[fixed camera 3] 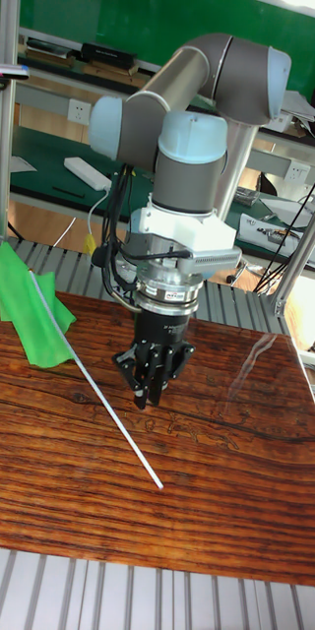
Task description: Wave the flag
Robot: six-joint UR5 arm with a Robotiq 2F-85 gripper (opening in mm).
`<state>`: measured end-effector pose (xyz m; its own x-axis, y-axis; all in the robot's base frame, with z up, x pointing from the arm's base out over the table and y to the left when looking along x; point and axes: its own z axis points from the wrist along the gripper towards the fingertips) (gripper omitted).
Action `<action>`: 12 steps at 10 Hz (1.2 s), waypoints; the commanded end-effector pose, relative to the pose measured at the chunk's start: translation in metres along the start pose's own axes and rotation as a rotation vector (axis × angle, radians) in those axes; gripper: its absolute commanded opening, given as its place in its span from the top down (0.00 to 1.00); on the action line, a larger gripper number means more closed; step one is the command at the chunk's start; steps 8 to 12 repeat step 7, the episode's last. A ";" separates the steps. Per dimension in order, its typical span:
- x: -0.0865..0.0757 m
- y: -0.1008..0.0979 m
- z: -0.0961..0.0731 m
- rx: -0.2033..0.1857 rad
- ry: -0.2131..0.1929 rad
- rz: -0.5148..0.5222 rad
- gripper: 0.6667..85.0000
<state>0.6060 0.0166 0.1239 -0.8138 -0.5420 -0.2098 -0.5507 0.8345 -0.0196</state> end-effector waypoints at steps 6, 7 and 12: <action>-0.015 0.008 0.001 -0.015 -0.004 0.043 0.99; -0.019 0.008 0.001 -0.010 -0.006 0.055 0.99; -0.019 0.008 0.001 -0.010 -0.006 0.055 0.99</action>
